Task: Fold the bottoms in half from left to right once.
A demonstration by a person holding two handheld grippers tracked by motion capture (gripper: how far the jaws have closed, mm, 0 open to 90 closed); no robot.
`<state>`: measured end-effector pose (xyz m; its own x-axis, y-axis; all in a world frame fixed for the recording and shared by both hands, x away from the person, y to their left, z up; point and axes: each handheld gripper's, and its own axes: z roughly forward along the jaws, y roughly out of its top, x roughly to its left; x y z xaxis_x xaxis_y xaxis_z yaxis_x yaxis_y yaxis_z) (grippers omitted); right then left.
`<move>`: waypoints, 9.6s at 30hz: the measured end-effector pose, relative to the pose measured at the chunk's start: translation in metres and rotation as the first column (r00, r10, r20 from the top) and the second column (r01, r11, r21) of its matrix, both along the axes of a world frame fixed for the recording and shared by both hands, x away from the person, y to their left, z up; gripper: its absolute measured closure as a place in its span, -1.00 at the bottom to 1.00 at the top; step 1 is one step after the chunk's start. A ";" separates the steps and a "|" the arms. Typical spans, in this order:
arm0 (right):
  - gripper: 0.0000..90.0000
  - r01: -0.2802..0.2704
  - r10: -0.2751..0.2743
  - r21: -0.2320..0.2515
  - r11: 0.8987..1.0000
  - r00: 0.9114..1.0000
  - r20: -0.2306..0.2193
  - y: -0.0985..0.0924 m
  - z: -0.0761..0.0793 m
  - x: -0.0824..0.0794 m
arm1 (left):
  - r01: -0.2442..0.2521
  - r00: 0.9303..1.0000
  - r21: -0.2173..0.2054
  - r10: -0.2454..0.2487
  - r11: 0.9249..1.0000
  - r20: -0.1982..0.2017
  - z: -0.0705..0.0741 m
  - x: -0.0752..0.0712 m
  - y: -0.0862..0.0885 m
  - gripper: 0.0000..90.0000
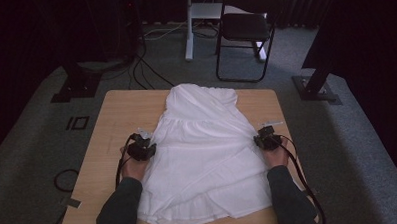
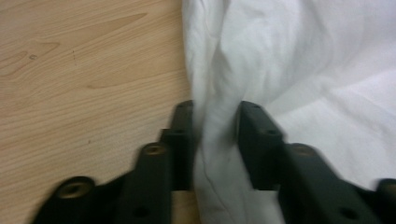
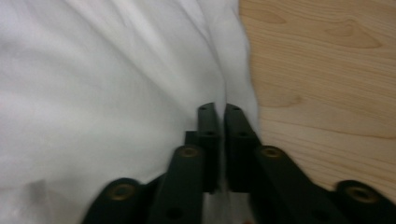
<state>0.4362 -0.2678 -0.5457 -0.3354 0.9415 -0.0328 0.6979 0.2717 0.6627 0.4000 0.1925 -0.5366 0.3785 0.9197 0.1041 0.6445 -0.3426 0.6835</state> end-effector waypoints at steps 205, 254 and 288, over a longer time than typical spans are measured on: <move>0.54 -0.025 0.026 -0.013 1.000 0.996 0.085 0.054 0.001 0.010 | 0.284 0.959 -0.037 -0.282 0.958 0.040 -0.014 -0.106 -0.035 0.44; 0.81 -0.165 0.158 0.203 0.965 0.986 0.051 0.067 -0.014 -0.048 | 0.310 0.950 -0.093 -0.304 0.946 0.072 -0.022 -0.093 -0.057 0.77; 0.94 -0.080 0.063 0.146 0.986 0.991 0.122 0.068 0.036 0.031 | 0.321 0.947 -0.125 -0.317 0.939 0.052 -0.023 -0.100 -0.060 0.21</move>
